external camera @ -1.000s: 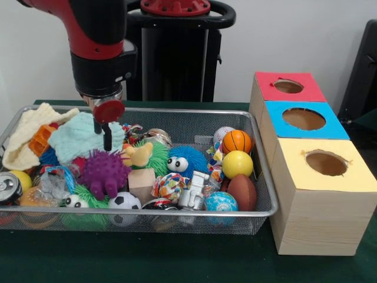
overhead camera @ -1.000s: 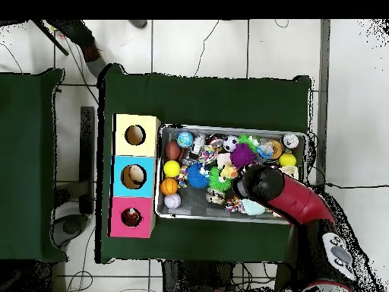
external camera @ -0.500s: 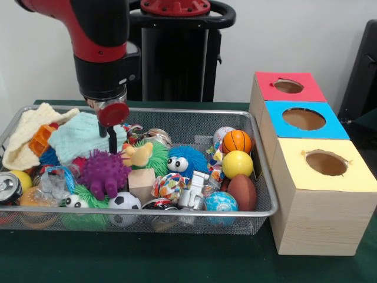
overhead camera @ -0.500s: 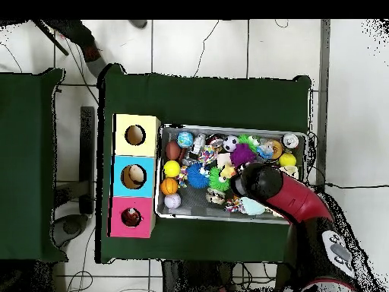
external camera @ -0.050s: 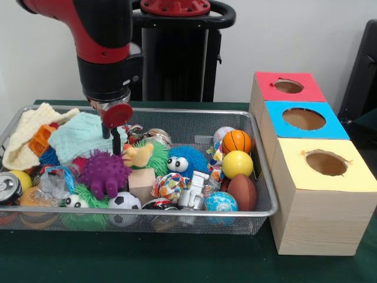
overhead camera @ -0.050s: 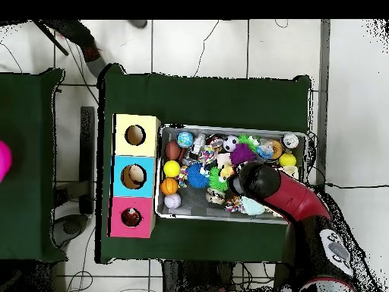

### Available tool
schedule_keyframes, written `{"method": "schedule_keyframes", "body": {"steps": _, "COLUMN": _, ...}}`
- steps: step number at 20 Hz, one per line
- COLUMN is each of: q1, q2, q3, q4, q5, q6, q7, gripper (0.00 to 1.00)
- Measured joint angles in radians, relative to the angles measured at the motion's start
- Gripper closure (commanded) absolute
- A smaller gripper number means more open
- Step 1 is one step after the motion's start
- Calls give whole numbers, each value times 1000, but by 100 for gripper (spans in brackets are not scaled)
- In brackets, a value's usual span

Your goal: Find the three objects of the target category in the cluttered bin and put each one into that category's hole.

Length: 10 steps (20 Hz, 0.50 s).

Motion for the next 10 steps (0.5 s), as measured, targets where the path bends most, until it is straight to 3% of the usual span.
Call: {"method": "schedule_keyframes", "body": {"steps": 10, "q1": 65, "q2": -4, "q3": 1, "q4": 24, "q5": 3, "q6": 0, "q7": 0, "gripper": 0}}
